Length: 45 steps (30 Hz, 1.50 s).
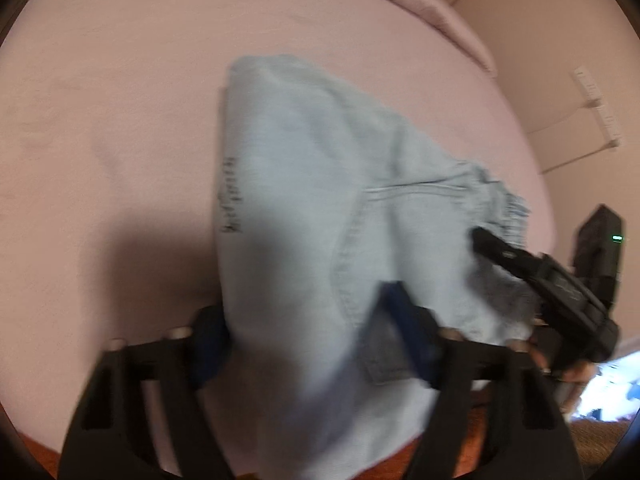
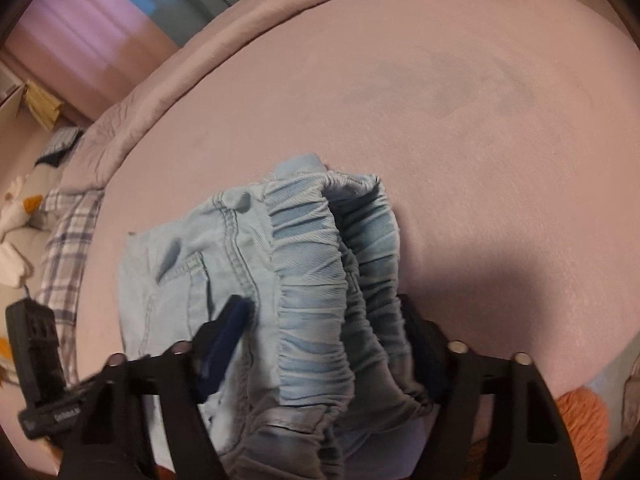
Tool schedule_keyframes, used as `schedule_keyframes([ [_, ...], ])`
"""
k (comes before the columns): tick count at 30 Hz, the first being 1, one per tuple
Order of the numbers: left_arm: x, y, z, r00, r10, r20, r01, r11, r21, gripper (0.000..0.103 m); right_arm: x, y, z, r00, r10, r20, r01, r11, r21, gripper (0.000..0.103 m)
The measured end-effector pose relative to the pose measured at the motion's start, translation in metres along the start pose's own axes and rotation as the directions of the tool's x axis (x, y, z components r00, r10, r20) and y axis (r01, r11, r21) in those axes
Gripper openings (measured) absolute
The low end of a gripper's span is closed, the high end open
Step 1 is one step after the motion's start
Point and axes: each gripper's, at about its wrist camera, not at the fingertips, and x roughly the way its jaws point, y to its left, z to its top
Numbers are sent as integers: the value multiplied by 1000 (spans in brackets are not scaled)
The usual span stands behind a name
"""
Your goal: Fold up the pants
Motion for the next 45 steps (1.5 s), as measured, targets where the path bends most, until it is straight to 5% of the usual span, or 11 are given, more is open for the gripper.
schedule_keyframes([
  [5,-6,9,0,998,-53,19,54,996,-73,28,-6,1,-3,1000,15,16,-15,1000,26,47],
  [11,-28,-6,-8,996,-49,69,54,996,-73,18,-32,11,-8,995,87,48,-89,996,29,36],
  [19,-79,-14,0,979,-7,202,7,1000,-2,18,-44,54,-6,992,93,86,-85,992,-97,35],
  [31,-88,-1,39,934,115,340,-122,993,0,22,-23,106,32,988,117,100,-93,972,-217,35],
  [38,-82,26,45,932,190,307,-197,980,-10,22,0,118,43,995,49,87,-25,967,-252,35],
  [42,-55,41,46,946,240,220,-237,971,-40,23,27,116,44,999,-29,37,37,969,-244,35],
  [45,-42,48,42,936,282,209,-280,959,-43,25,44,115,40,996,-85,7,84,962,-260,35],
])
